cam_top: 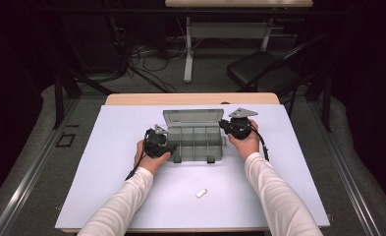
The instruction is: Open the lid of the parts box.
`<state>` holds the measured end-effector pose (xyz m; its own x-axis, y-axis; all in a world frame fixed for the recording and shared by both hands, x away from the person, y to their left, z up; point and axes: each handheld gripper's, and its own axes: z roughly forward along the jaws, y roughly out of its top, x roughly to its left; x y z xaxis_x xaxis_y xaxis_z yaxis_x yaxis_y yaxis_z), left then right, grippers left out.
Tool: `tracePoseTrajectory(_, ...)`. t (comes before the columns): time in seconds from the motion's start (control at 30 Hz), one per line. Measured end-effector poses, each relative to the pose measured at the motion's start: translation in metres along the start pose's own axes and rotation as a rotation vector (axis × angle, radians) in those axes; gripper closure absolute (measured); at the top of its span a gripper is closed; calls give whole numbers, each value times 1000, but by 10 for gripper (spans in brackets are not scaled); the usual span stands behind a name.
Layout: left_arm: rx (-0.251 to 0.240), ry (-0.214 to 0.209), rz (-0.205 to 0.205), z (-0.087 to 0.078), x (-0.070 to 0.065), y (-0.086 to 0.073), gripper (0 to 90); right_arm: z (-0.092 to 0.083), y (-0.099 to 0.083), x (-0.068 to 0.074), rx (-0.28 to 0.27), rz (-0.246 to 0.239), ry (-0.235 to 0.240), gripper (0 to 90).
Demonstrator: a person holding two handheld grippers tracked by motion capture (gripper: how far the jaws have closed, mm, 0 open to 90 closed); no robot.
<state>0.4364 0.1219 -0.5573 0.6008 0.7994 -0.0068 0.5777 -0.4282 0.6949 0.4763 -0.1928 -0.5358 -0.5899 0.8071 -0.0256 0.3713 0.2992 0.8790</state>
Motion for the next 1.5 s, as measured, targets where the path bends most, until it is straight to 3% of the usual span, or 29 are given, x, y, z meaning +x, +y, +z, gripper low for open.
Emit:
tracePoseTrajectory(0.03, 0, 0, 24, 1, 1, -1, 446, 0, 0, 0, -2, 1, 1, 826)
tracePoseTrajectory(0.3, -12, -40, 64, 3, 6, -2, 425, 0, 0, 0, -2, 3, 2, 825)
tracePoseTrajectory(0.57, -44, -69, 43, 8, 10, -4, 381, 0, 0, 0, -2, 4, 3, 825)
tracePoseTrajectory(0.87, -43, -86, 50, 8, 12, -4, 364, 0, 0, 0, -2, 10, 3, 825)
tracePoseTrajectory(1.3, -44, -102, 31, 8, 12, -5, 383, 0, 1, 4, 4, 73, -27, 831)
tracePoseTrajectory(1.5, -45, -103, 30, 8, 13, -5, 383, 2, 1, 8, -7, 120, -67, 841)
